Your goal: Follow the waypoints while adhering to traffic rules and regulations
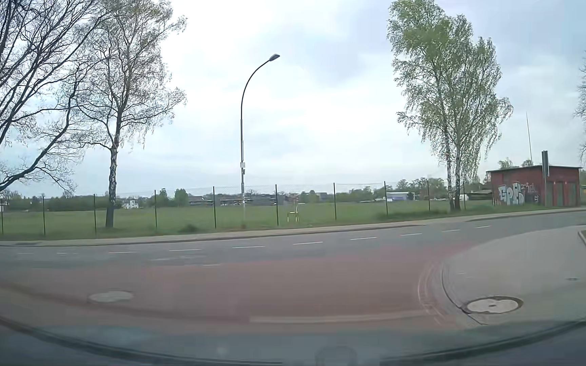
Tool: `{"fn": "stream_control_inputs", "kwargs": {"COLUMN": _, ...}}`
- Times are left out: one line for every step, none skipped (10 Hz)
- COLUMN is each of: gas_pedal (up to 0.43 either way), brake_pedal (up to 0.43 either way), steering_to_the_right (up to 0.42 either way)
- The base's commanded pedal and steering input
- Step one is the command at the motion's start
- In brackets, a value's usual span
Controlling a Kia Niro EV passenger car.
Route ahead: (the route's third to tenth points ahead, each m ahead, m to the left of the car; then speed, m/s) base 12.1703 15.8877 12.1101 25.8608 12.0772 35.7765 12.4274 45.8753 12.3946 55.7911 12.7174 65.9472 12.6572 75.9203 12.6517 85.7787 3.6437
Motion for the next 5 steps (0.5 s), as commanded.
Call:
{"fn": "stream_control_inputs", "kwargs": {"gas_pedal": 0.0, "brake_pedal": 0.146, "steering_to_the_right": 0.014}}
{"fn": "stream_control_inputs", "kwargs": {"gas_pedal": 0.0, "brake_pedal": 0.146, "steering_to_the_right": 0.016}}
{"fn": "stream_control_inputs", "kwargs": {"gas_pedal": 0.0, "brake_pedal": 0.152, "steering_to_the_right": 0.019}}
{"fn": "stream_control_inputs", "kwargs": {"gas_pedal": 0.0, "brake_pedal": 0.152, "steering_to_the_right": 0.021}}
{"fn": "stream_control_inputs", "kwargs": {"gas_pedal": 0.0, "brake_pedal": 0.152, "steering_to_the_right": 0.027}}
